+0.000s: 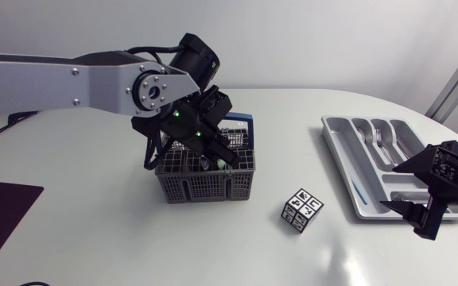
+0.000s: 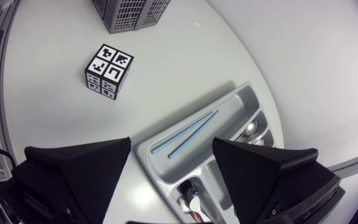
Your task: Transfer all utensils from the basket to the drawer tray.
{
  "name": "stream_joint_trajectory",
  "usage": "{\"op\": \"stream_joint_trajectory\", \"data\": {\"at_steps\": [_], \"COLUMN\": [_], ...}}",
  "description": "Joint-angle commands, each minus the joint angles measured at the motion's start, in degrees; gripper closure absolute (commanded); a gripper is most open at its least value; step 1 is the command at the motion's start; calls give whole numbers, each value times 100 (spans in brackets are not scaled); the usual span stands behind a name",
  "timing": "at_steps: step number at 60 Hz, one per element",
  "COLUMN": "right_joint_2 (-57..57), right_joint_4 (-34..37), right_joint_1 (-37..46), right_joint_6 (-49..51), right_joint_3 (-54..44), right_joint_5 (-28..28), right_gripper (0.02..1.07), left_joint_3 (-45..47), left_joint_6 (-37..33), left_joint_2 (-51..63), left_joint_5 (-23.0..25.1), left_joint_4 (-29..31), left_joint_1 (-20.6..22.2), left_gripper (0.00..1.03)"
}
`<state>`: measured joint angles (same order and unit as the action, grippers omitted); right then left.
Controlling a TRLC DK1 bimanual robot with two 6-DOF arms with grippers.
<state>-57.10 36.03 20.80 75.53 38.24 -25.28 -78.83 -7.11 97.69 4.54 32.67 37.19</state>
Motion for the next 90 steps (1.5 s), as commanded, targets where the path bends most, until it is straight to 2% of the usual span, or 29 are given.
{"op": "stream_joint_trajectory", "data": {"at_steps": [1,17,44,58,72,85,90], "right_joint_2": [32,85,472,604,779,867,832], "right_joint_4": [53,53,273,370,493,554,361], "right_joint_1": [-49,-129,-594,-946,-1658,-2774,-3284], "right_joint_6": [-100,-117,-425,-715,-1427,-2543,-3053], "right_joint_3": [-159,-185,-203,-159,96,518,606], "right_joint_5": [32,58,93,93,67,-153,-206], "right_gripper": [12,12,12,12,12,12,12], "left_joint_3": [-221,-405,-713,-845,-1047,-1029,-959], "left_joint_6": [158,184,483,703,755,720,624], "left_joint_2": [154,110,-356,-620,-830,-1103,-1182], "left_joint_5": [109,320,1023,1542,1999,2623,2754], "left_joint_4": [117,328,768,979,1225,1383,1400], "left_joint_1": [-36,-107,-195,-256,-405,-414,-362], "left_gripper": [98,98,100,100,100,100,100]}}
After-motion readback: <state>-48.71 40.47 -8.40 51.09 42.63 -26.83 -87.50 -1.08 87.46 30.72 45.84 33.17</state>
